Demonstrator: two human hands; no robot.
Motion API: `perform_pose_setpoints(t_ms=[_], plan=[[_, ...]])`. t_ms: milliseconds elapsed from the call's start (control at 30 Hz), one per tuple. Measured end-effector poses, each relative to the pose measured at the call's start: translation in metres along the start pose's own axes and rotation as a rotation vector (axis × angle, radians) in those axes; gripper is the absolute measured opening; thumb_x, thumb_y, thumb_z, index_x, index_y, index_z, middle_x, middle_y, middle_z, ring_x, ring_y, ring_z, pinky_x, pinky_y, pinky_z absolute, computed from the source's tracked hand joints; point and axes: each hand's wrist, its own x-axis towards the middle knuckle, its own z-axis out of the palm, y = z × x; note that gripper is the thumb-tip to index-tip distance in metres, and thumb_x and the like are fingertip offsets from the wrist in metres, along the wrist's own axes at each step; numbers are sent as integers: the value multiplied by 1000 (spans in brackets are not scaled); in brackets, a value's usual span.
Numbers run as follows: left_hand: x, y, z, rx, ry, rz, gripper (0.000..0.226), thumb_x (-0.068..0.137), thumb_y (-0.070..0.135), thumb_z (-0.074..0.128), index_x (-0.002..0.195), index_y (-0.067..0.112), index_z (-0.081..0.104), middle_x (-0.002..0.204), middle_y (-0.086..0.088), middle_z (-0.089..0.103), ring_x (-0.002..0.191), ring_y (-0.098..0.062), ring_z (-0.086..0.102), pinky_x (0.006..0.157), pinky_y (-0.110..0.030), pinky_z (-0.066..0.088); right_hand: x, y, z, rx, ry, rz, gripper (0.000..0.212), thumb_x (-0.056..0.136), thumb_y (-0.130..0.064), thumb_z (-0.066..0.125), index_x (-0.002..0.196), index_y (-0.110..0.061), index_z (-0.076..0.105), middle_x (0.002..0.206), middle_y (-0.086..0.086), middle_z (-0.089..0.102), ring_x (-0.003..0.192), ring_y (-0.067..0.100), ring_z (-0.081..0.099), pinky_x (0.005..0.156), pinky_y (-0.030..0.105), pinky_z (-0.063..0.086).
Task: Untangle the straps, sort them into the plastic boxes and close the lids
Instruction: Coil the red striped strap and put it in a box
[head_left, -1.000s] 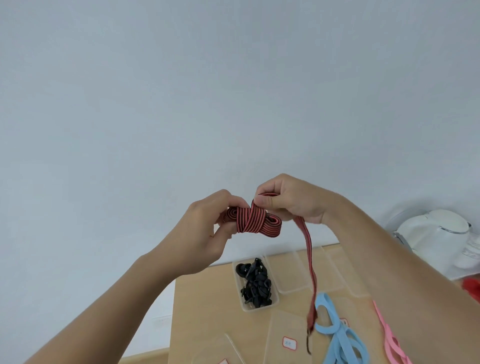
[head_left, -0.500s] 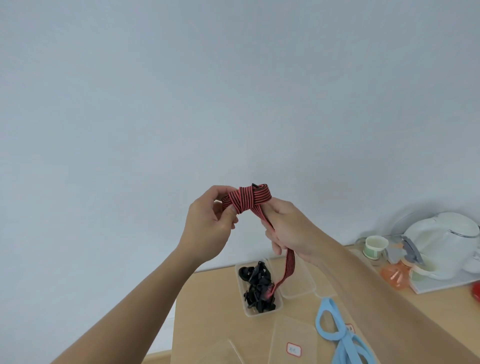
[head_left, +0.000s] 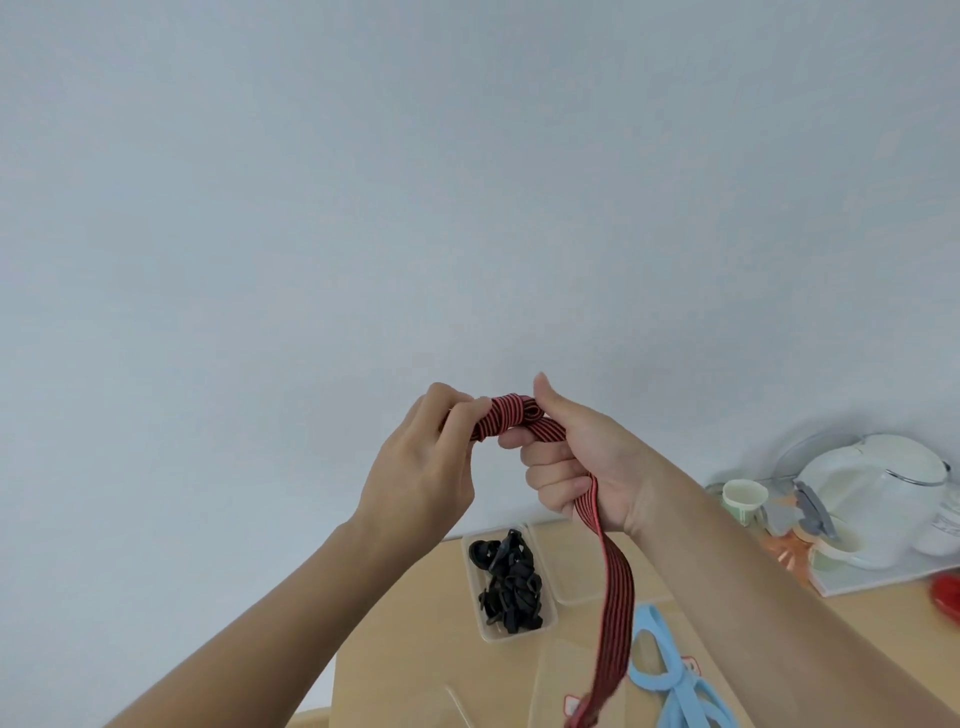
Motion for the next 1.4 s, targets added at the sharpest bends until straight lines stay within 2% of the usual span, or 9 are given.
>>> perform_pose_setpoints(t_ms=[200,400,533,633,767,1000,1133,1267,1400], plan=[[-13,-6,0,-41,-42,9,46,84,-8,69,126,7,59,112,-13,61,80,-18,60,63,-28,54,-1,-1,1,-210,96,-127,44,99,-46,56,78,-8,62,58,-6,19,45,9,15,36,19,15],[8,7,-27,-926,-359,-834,24,96,33,64,110,13,68,96,-2,68,69,-17,62,62,-32,52,-6,3,-6,-499,2,-261,48,105,-44,46,81,-6,61,60,-3,17,51,14,12,43,23,14],[17,8,-36,-1138,-693,-923,46,106,42,43,99,1,64,79,-9,55,54,-17,40,48,-23,32,-7,6,-4,-604,-44,-321,49,105,-45,43,81,-5,60,59,-2,18,51,15,13,45,25,15],[16,14,-28,-1050,-549,-922,43,108,36,44,99,-3,59,75,-3,54,55,-15,38,51,-23,31,-3,13,2,-553,39,-380,53,105,-49,39,79,-6,58,56,-3,23,47,12,17,43,23,17],[13,23,-9,-469,-336,-695,18,105,34,51,99,18,58,75,15,64,62,-3,56,56,-20,44,9,32,17,-447,257,-361,64,105,-58,29,76,-8,58,49,-5,31,43,11,23,42,23,20],[-6,16,7,79,-229,-205,27,101,31,48,111,9,59,86,-1,51,59,-17,46,43,-33,44,3,30,26,-340,256,-233,54,99,-64,42,67,-21,35,52,-8,24,47,11,17,46,26,13],[-5,14,-6,-291,-349,-377,29,104,37,52,130,25,55,98,11,55,70,-7,53,66,-18,44,6,29,22,-358,272,-307,47,103,-51,43,70,-17,43,53,-5,26,46,12,18,41,23,18],[-1,14,-19,-994,-444,-959,32,109,34,43,118,15,67,89,-5,68,60,-18,53,60,-31,48,7,32,15,-459,282,-403,53,105,-50,39,62,-20,36,52,-4,26,42,12,20,43,25,20],[0,16,-21,-1204,-327,-1045,29,105,23,52,114,5,72,88,-11,66,70,-19,57,67,-30,54,7,34,15,-452,257,-424,53,107,-44,35,61,-19,33,51,-6,27,42,10,20,42,23,19]])
